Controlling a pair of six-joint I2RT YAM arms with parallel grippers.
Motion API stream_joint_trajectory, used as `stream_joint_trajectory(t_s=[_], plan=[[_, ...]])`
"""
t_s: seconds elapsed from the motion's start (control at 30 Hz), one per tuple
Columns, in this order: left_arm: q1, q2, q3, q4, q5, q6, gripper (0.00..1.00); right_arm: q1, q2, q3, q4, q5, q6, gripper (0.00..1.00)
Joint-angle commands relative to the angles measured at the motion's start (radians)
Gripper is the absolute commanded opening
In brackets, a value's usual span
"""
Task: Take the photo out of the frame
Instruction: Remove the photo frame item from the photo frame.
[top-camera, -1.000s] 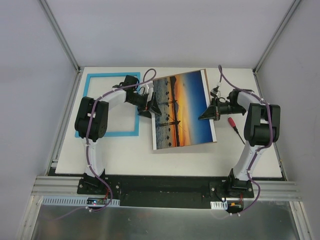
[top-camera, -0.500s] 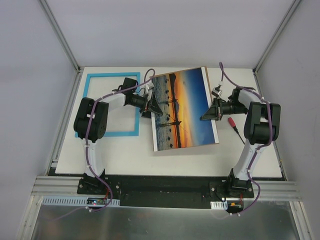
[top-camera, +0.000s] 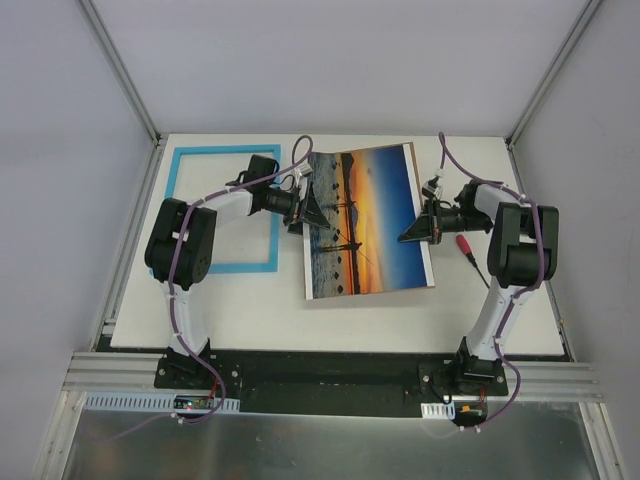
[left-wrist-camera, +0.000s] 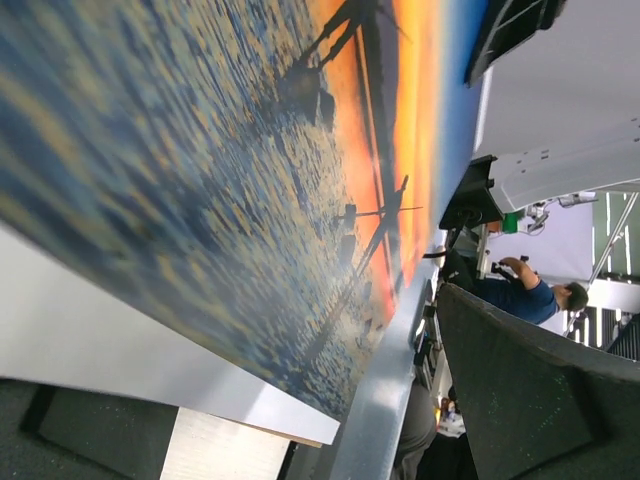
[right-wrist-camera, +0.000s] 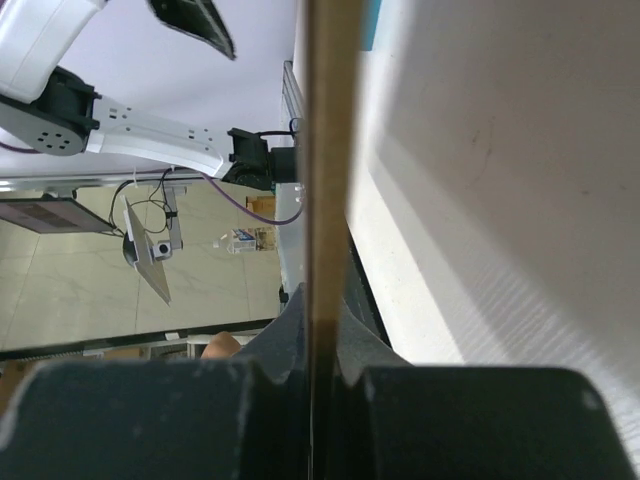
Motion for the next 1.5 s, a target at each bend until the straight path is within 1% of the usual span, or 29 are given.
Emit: stream_joint_trajectory(t_s=[0.0, 0.03, 0.07, 0.2, 0.3, 0.33, 0.43, 0.53, 0.83, 0.93, 1.1, 1.27, 1.47], plan=[[-0.013, -0.074, -0.013, 0.038, 0.065, -0.016, 0.98, 0.017, -0.122, -0.106, 0.394, 0.032, 0.371, 0.01], [-0.013, -0.077, -0.016, 0.038, 0.069, -0.022, 0.98, 0.017, -0.142, -0.140, 0.482, 0.062, 0.432, 0.01], [-0.013, -0.083, -0.019, 0.070, 0.074, -0.029, 0.97, 0.017, -0.154, -0.171, 0.532, 0.089, 0.478, 0.01], [-0.013, -0.103, -0.036, 0.118, 0.094, -0.064, 0.96, 0.017, -0.140, -0.166, 0.541, 0.128, 0.500, 0.01], [-0.013, -0.118, -0.050, 0.150, 0.100, -0.085, 0.95, 0.017, -0.136, -0.169, 0.541, 0.168, 0.498, 0.24], [-0.013, -0.125, -0.053, 0.159, 0.103, -0.093, 0.94, 0.019, -0.133, -0.171, 0.540, 0.178, 0.500, 0.29], [-0.011, -0.138, -0.059, 0.176, 0.108, -0.105, 0.92, 0.022, -0.126, -0.169, 0.538, 0.221, 0.498, 0.41], [-0.011, -0.148, -0.062, 0.193, 0.112, -0.122, 0.91, 0.028, -0.122, -0.168, 0.534, 0.266, 0.491, 0.50], [-0.011, -0.161, -0.068, 0.215, 0.114, -0.142, 0.90, 0.060, -0.116, -0.146, 0.483, 0.337, 0.443, 0.63], [-0.010, -0.175, -0.070, 0.227, 0.117, -0.150, 0.90, 0.065, -0.110, -0.139, 0.459, 0.344, 0.420, 0.67], [-0.010, -0.206, -0.072, 0.238, 0.125, -0.159, 0.90, 0.119, -0.093, -0.113, 0.406, 0.320, 0.368, 0.75], [-0.010, -0.221, -0.087, 0.271, 0.135, -0.180, 0.90, 0.140, -0.085, -0.097, 0.380, 0.278, 0.342, 0.80], [-0.008, -0.227, -0.098, 0.304, 0.141, -0.204, 0.88, 0.119, -0.070, -0.091, 0.373, 0.246, 0.339, 0.82]])
